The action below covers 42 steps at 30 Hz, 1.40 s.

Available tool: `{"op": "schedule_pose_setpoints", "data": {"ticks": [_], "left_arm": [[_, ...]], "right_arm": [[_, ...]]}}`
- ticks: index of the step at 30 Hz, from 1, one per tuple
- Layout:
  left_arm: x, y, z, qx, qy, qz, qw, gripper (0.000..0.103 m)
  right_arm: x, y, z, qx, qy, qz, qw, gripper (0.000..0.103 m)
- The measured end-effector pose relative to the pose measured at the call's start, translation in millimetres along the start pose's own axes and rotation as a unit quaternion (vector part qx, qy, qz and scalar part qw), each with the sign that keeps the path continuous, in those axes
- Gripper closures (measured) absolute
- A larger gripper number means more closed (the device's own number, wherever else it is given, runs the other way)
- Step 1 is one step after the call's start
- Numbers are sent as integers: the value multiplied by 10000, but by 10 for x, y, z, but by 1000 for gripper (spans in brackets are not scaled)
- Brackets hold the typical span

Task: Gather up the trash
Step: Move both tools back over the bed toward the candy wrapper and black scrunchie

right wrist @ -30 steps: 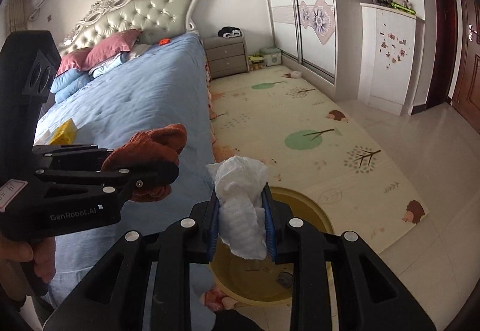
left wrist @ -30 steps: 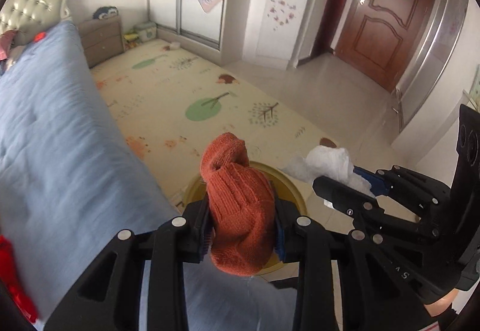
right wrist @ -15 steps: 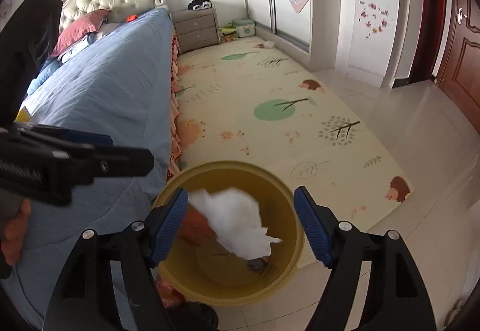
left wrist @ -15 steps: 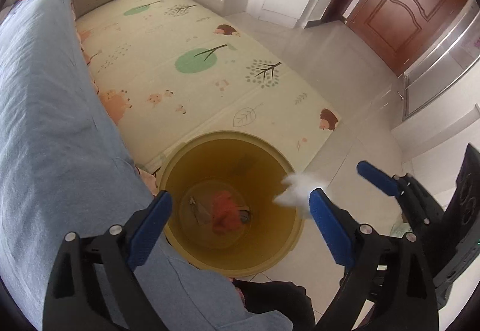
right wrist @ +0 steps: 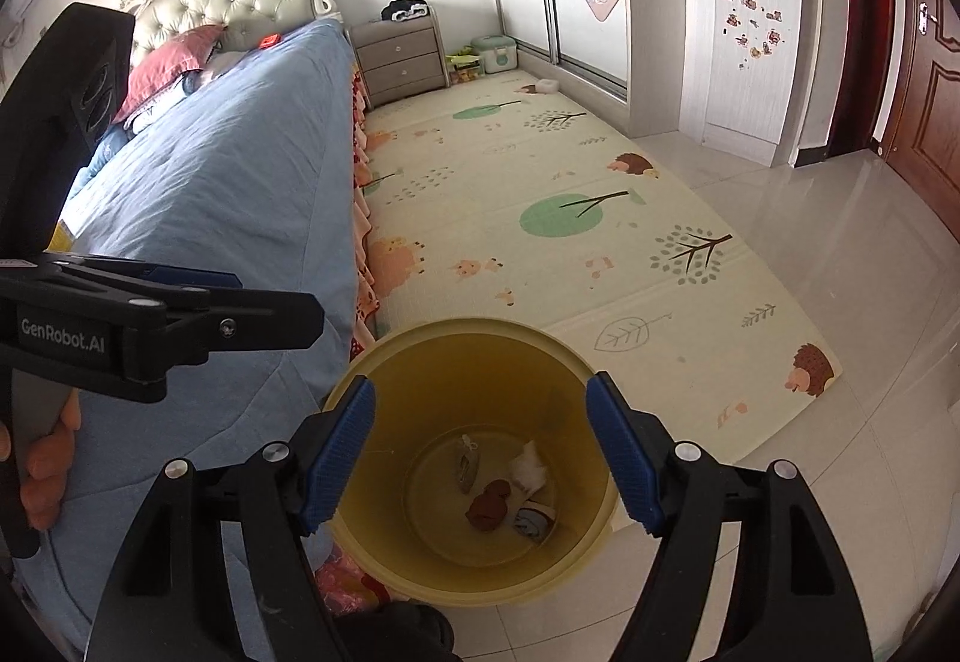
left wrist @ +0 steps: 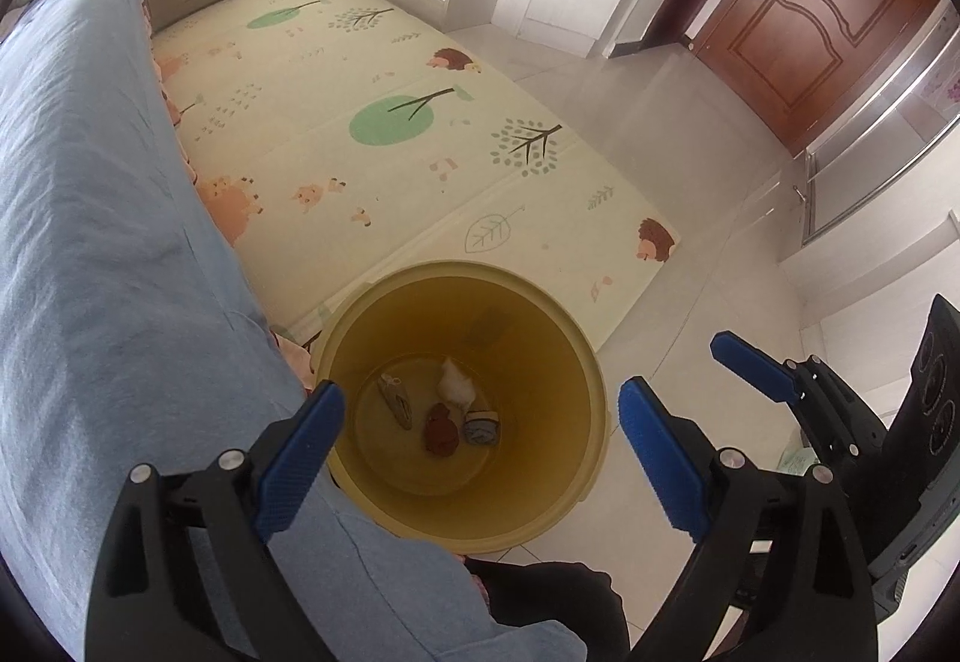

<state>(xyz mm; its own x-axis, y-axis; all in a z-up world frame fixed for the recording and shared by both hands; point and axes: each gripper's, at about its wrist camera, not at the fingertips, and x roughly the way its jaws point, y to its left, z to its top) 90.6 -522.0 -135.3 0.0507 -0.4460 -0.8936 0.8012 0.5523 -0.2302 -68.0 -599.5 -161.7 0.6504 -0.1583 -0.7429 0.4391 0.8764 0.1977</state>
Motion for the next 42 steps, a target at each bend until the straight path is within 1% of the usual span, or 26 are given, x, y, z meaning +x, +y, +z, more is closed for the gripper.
{"op": "schedule_pose_setpoints", "data": {"ticks": [5, 9, 12, 14, 19, 23, 25, 28, 30, 31, 32, 35, 39, 42], "left_arm": [[-63, -24, -24, 37, -111, 52, 9999, 11], [-158, -31, -51, 90, -308, 100, 9994, 11], [-335, -43, -124, 104, -655, 245, 9975, 11], [-499, -60, -196, 166, -942, 355, 9948, 11], [-947, 5, -444, 226, -1526, 481, 9869, 11], [-1393, 162, -742, 125, -2112, 770, 9743, 10], [-1637, 281, -912, -17, -2399, 979, 9659, 8], [-1979, 450, -1170, -227, -2845, 1369, 9486, 5], [-2195, 578, -1358, -381, -3099, 1677, 9351, 4], [-2296, 658, -1461, -497, -3209, 1818, 9282, 4], [-2390, 726, -1544, -592, -3280, 1898, 9235, 4], [-2685, 1011, -1828, -915, -3501, 2061, 9091, 4], [-2989, 1378, -2151, -1265, -3660, 2324, 8922, 4], [-3133, 1635, -2377, -1475, -3650, 2486, 8850, 4]], "right_arm": [[-73, 42, -2, 2, -61, -7, 10000, 32], [-167, 89, -5, 36, -160, 55, 9999, 32], [-272, 158, -2, -34, -326, 97, 9994, 32], [-354, 232, 7, -114, -437, 107, 9989, 32], [-564, 426, 69, -136, -734, 294, 9968, 32], [-741, 670, 123, -278, -1046, 495, 9929, 31], [-832, 830, 150, -401, -1219, 654, 9896, 31], [-921, 1101, 170, -635, -1453, 822, 9839, 26], [-963, 1301, 182, -760, -1566, 978, 9799, 23], [-983, 1409, 180, -830, -1609, 1072, 9776, 20], [-1000, 1515, 175, -886, -1653, 1142, 9756, 16], [-1066, 1885, 148, -1099, -1817, 1378, 9674, 9], [-1107, 2373, 81, -1456, -1962, 1687, 9549, 8], [-1090, 2755, 27, -1698, -1916, 1892, 9480, 8]]}}
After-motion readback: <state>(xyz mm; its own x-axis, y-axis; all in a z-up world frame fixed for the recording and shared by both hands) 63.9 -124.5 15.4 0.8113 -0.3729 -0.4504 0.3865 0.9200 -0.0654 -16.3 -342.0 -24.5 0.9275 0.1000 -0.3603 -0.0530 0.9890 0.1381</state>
